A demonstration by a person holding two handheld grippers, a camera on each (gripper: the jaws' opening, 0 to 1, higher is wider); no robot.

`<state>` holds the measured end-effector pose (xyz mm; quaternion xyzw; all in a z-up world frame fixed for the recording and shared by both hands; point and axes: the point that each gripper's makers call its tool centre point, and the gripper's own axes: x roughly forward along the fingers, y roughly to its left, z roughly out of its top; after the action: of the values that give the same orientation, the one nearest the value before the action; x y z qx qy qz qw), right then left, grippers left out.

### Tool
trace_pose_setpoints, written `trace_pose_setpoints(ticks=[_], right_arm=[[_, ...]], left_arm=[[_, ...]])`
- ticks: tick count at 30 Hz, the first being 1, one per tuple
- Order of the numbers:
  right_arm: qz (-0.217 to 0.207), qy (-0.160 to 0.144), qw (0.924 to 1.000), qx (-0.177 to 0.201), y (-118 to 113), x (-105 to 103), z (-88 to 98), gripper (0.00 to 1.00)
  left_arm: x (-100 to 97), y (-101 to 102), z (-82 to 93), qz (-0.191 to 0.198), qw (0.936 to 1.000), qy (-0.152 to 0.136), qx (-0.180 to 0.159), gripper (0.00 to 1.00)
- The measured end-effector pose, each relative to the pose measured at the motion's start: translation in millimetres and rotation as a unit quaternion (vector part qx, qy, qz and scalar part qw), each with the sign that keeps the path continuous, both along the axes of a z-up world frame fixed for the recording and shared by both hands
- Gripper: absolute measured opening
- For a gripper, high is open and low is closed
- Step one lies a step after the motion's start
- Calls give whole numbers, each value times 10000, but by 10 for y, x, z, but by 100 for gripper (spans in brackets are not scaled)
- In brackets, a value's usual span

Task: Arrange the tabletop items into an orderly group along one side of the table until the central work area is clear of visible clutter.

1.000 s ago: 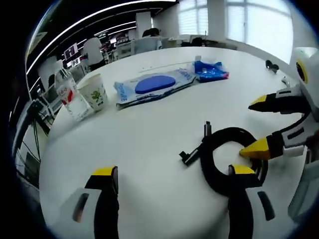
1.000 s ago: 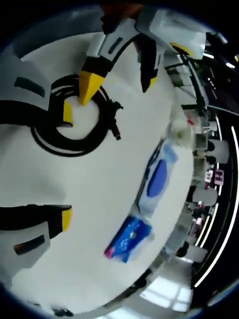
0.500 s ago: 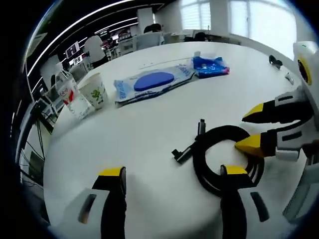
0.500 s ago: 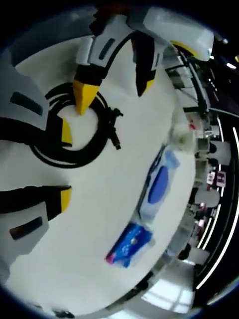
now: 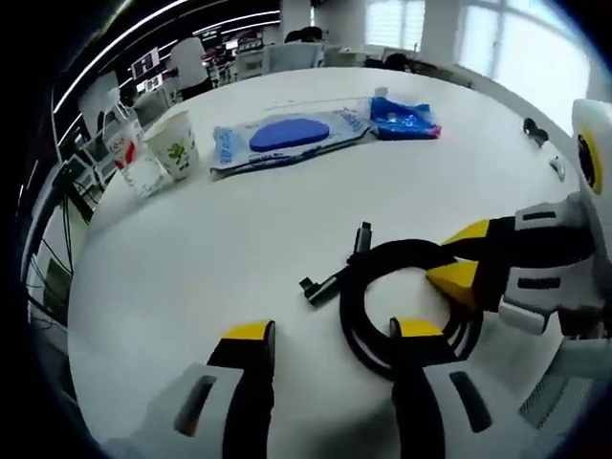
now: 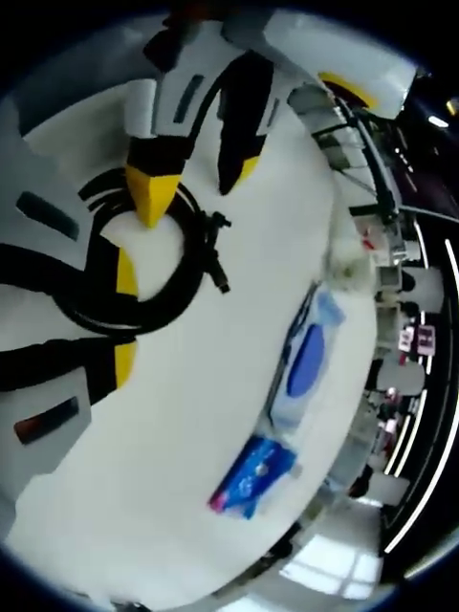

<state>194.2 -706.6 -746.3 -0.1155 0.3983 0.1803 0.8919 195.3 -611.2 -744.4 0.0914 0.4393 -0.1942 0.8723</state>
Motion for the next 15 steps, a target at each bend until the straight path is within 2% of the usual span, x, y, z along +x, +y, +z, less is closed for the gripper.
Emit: trace_pose_setpoints(ticks=[7, 10, 15], right_arm=[[-46, 16, 10000, 52, 32, -8, -1, 7], [-39, 2, 10000, 9, 45, -8, -1, 6], [-81, 41, 10000, 38, 39, -2, -6, 6]], left_arm=[[-65, -23, 5, 188, 9996, 194, 11, 36], [-96, -54, 8, 217, 9994, 282, -58, 30], [-107, -81, 9, 183, 9994, 281, -82, 24]])
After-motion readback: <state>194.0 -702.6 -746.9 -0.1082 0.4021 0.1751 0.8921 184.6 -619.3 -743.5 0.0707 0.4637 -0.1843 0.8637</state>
